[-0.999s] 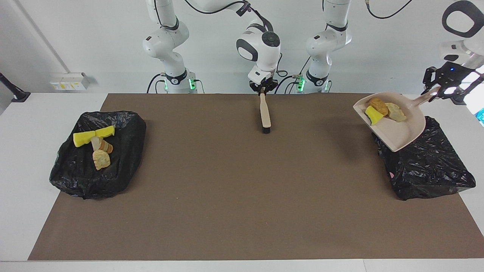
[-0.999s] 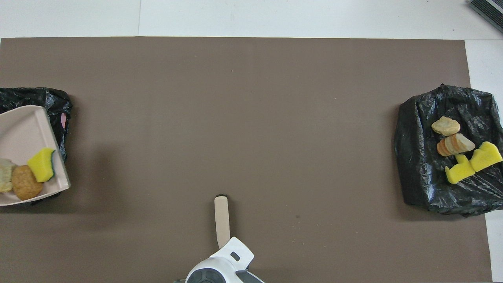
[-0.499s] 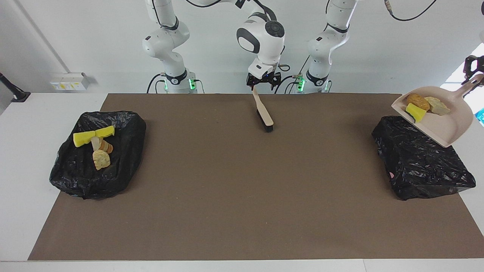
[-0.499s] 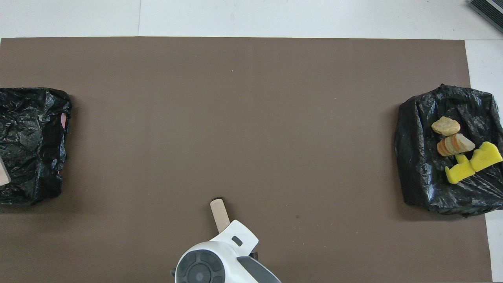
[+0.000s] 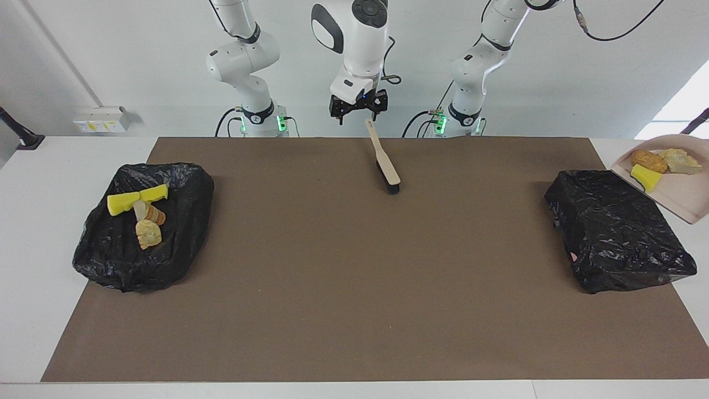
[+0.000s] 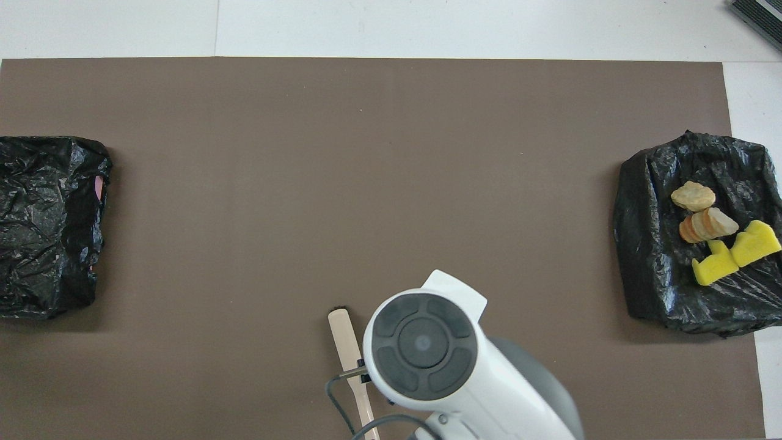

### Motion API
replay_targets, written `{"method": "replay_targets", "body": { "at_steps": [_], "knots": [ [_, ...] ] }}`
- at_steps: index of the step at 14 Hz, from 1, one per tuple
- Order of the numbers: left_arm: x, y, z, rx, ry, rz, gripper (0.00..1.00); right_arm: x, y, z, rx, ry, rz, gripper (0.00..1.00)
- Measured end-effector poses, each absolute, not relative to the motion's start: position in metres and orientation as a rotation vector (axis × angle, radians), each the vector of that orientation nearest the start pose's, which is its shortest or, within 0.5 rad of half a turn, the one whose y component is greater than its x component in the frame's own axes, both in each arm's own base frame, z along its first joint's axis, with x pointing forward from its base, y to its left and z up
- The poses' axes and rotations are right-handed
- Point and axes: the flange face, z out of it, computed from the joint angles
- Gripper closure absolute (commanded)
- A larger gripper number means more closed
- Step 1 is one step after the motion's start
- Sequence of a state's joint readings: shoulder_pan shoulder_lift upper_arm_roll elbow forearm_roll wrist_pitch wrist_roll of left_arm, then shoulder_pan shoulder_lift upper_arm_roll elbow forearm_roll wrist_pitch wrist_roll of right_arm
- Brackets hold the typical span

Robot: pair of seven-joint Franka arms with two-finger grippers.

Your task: Sweep and dump trash in bin

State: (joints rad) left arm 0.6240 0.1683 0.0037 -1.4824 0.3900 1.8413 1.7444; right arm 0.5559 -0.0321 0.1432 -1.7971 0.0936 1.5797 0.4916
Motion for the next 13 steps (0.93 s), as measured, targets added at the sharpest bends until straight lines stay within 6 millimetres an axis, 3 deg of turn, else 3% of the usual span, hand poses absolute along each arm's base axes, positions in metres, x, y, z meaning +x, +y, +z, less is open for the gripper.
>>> {"method": "replay_targets", "body": {
  "at_steps": [2, 4, 7, 11, 13],
  "knots": [
    [0.509, 0.379, 0.598, -2.234, 1.608, 0.477, 1.00, 0.430, 0.312, 0.556, -3.116, -0.366, 0.314, 0.00],
    [0.533, 0.348, 0.599, -2.118, 1.669, 0.555, 1.00, 0.462, 0.263, 0.571, -3.083, -0.415, 0.279, 0.00],
    [0.558, 0.313, 0.599, -1.974, 1.720, 0.625, 1.00, 0.493, 0.190, 0.585, -3.089, -0.487, 0.229, 0.00],
    [0.558, 0.320, 0.600, -1.942, 1.704, 0.641, 1.00, 0.514, 0.121, 0.605, -3.138, -0.502, 0.177, 0.00],
    [0.558, 0.321, 0.602, -1.914, 1.699, 0.670, 1.00, 0.519, 0.097, 0.608, -3.155, -0.440, 0.168, 0.00]
  ]
}}
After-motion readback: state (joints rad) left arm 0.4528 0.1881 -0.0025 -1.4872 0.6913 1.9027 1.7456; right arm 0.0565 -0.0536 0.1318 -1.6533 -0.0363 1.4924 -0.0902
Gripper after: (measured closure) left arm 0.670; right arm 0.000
